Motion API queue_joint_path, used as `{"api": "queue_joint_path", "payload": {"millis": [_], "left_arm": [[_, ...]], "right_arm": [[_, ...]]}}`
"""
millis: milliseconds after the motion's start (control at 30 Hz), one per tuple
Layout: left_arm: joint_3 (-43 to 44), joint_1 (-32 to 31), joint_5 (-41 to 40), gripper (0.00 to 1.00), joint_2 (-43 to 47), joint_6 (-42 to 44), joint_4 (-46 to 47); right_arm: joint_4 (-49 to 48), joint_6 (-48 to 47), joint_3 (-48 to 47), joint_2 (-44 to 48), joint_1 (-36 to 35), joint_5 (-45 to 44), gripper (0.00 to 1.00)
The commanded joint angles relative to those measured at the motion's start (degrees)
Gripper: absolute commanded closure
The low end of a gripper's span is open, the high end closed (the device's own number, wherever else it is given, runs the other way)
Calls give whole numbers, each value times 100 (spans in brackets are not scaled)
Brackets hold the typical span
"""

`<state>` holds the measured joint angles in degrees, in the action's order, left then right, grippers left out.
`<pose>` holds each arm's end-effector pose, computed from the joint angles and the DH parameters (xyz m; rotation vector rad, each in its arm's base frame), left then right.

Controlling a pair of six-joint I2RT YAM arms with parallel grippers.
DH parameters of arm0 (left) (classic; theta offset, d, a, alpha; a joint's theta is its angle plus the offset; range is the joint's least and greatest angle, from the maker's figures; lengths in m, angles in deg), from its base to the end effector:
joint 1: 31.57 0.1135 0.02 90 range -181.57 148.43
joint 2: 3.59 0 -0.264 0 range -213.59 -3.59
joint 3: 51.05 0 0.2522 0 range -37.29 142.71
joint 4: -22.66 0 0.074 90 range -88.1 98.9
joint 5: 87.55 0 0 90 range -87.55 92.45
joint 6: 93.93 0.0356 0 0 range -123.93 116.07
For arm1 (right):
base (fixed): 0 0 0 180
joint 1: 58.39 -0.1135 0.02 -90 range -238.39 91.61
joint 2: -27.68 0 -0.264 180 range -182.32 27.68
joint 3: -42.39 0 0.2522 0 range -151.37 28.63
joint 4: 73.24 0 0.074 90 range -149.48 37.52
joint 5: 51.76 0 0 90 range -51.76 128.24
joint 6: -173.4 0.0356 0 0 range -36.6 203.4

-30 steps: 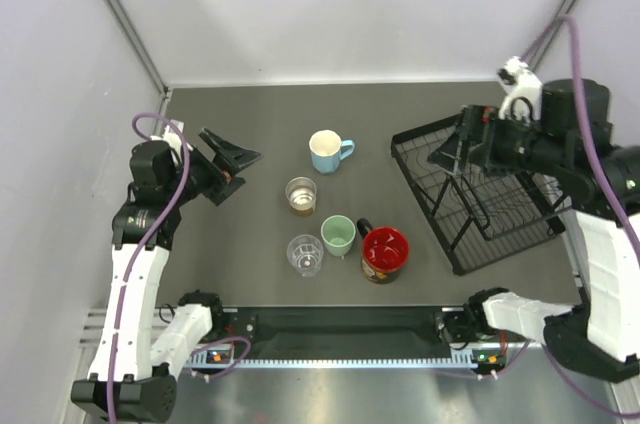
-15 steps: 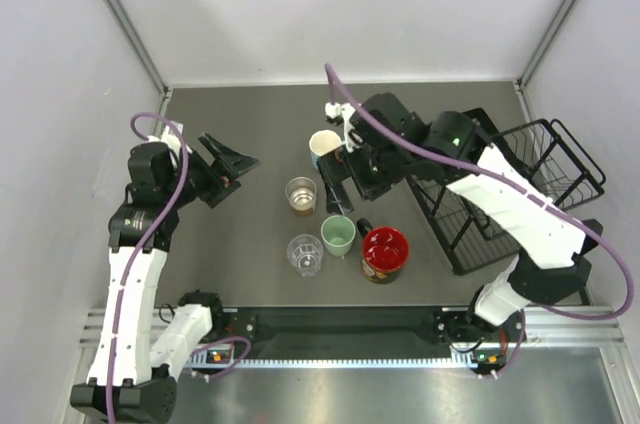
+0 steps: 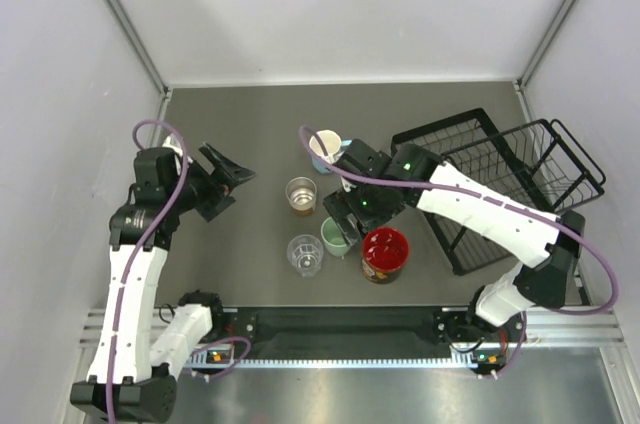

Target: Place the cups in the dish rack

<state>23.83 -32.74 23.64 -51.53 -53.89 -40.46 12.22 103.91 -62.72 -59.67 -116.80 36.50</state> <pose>0.1542 -0.0160 0.3605 -0.7484 2.1771 -0.8887 0.1526 0.2461 0.3528 -0.9029 2.6554 0.3184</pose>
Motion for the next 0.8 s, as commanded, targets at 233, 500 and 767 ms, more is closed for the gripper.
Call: {"api": "queue_joint_path", "payload": {"millis": [233, 500, 767], "left_arm": [[180, 20, 579, 26, -180, 469, -99], [207, 29, 535, 27, -277, 671, -302], [110, 29, 720, 28, -479, 627, -197]], "right_arm": [[-701, 128, 293, 139, -83, -573, 32], [-1070, 278, 1346, 649, -152, -336, 41], [-1387, 357, 2015, 781, -407, -2, 48]]}}
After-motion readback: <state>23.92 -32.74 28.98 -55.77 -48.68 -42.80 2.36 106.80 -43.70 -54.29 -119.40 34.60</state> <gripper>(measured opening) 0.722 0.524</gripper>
